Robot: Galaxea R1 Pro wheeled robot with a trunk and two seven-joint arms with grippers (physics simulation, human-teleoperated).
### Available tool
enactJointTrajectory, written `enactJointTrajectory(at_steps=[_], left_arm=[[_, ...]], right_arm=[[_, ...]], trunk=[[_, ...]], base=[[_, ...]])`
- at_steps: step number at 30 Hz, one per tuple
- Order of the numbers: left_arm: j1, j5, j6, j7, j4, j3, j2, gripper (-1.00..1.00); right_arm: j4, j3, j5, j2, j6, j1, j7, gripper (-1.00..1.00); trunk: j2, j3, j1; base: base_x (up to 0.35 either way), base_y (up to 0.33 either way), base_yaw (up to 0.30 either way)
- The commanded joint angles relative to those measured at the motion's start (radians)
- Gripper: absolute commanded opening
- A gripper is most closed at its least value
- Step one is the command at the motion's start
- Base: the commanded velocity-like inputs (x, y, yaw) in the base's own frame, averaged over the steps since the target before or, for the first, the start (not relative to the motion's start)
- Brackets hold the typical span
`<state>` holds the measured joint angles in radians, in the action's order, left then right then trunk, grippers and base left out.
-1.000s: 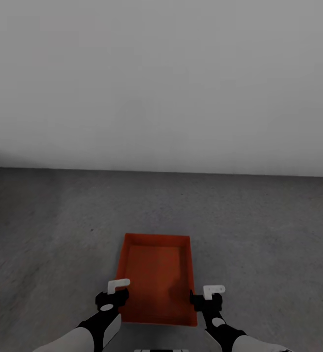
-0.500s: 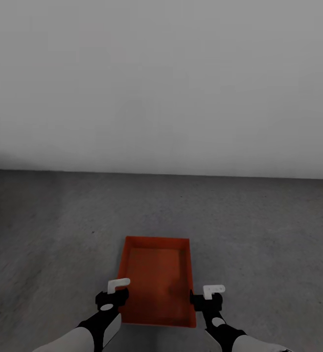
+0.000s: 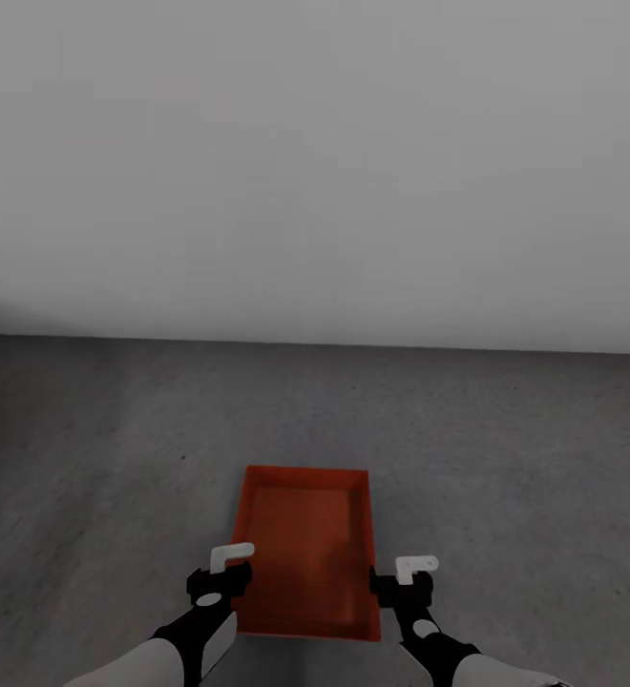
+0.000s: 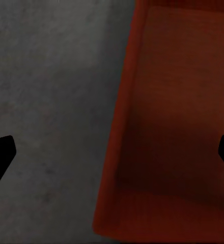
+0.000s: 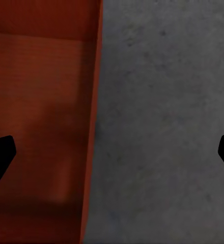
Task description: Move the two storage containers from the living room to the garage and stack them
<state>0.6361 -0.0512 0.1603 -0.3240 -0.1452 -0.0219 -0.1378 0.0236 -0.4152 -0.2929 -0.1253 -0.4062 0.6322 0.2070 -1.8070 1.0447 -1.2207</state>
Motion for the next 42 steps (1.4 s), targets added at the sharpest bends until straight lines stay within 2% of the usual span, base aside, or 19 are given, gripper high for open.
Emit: enactJointTrajectory(at_steps=[1,42], left_arm=[[0.001,-0.006,0.004,-0.003,0.001,-0.002,0.000,1.00],[0.001,-0.006,0.004,-0.003,0.001,-0.001,0.001,1.00]], right_arm=[[-0.001,-0.009,-0.008,0.000,-0.003,0.000,0.003,1.00],[-0.002,-0.009,-0.008,-0.002,-0.004,0.000,0.004,1.00]], trunk=[[0.007,-0.003,0.004],[0.294,-0.131,0.161]], base=[[0.000,0.000,0.000],[0.000,0.000,0.000]])
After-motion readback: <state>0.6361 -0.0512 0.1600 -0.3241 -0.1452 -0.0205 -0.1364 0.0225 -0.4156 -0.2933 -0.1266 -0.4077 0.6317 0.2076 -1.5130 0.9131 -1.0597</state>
